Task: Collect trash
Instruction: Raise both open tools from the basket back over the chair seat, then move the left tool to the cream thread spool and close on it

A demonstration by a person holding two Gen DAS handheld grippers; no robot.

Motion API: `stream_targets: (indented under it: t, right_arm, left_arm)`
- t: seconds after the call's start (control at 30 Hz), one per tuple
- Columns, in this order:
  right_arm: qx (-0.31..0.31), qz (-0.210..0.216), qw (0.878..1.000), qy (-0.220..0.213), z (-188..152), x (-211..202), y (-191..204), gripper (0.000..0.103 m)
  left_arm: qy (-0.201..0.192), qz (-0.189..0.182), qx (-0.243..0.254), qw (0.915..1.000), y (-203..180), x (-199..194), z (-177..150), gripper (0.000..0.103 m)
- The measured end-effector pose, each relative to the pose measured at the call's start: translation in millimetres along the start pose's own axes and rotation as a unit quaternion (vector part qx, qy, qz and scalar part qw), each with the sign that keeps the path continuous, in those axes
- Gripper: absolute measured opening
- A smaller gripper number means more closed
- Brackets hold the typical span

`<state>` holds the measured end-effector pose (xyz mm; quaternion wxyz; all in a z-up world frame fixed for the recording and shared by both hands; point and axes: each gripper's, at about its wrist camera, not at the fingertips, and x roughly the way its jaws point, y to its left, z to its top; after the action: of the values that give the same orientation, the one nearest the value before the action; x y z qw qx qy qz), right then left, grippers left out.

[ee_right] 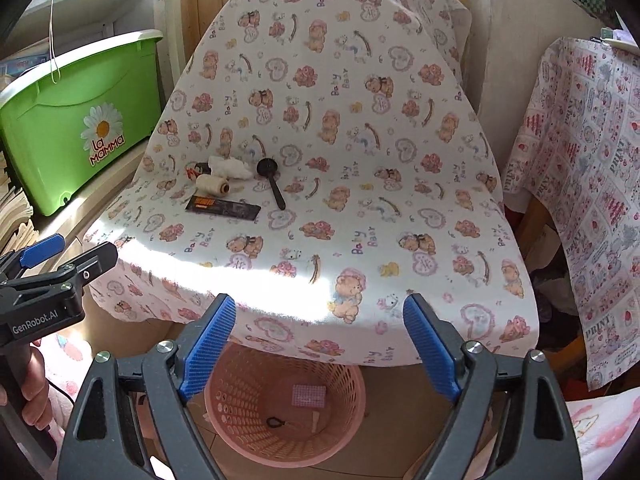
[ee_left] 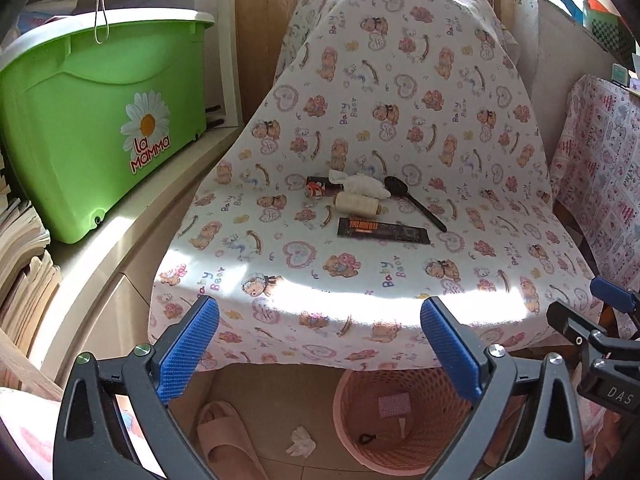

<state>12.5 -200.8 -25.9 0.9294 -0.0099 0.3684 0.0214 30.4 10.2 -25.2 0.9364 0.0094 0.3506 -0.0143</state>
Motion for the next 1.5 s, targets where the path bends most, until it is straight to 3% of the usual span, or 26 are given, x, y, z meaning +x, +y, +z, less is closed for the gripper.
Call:
stream_targets:
  t: [0.13,0.3,0.43,0.53,0.67,0.83,0.93,1.03,1.13,1.3,1.33,1.43,1.5]
  right_arm:
    - [-0.011,0.000,1.000,-0.016,18,-7,-3,0.089]
    - [-0.006,0.002,0.998,-0.070,52,-22,-18,0.089]
    - [-0.022,0.000,0.994,-0.107,87,-27,-31,0.103]
    - [-0.024,-0.017,0.991,-0.132,103,-27,-41,0.103]
    - [-0.023,-0.023,0.993,-0.118,118,-9,-52,0.103]
    - [0.024,0.017,0.996,-0.085,111,12,-64,0.103]
    - [0.005,0.014,0.998,-0.065,115,28,-64,0.103]
    - [-0.014,-0.020,0.997,-0.071,114,39,-62,0.103]
    - [-0.020,-0.009,0.998,-0.051,113,52,-60,0.103]
    - [-0.023,0.008,1.000,-0.017,109,75,-49,0.103]
    - [-0.022,0.011,1.000,-0.010,108,80,-47,0.103]
    - [-0.015,0.032,0.999,0.011,105,90,-39,0.103]
    - [-0.022,0.037,0.999,0.019,103,95,-31,0.103]
  left_arm:
    - [-0.032,0.007,0.025,0.9991,-6,-16,12,0.101]
    - [-0.081,-0.018,0.016,0.9964,-11,-44,44,0.102]
    - [-0.095,-0.041,0.017,0.9945,-14,-49,78,0.102]
    - [-0.101,-0.035,0.042,0.9934,-19,-39,104,0.102]
    - [-0.069,-0.048,0.033,0.9959,-16,-4,131,0.102]
    - [0.005,-0.061,-0.003,0.9981,-7,54,130,0.102]
    - [0.032,-0.001,-0.031,0.9990,9,86,127,0.098]
    - [0.068,-0.006,-0.064,0.9957,30,114,120,0.092]
    - [0.113,-0.033,-0.083,0.9896,42,131,115,0.087]
    - [0.119,-0.005,-0.125,0.9850,59,142,110,0.086]
    - [0.123,-0.014,-0.138,0.9827,63,145,110,0.085]
    - [0.139,-0.068,-0.172,0.9729,71,154,110,0.070]
    - [0.147,-0.087,-0.165,0.9713,66,157,109,0.062]
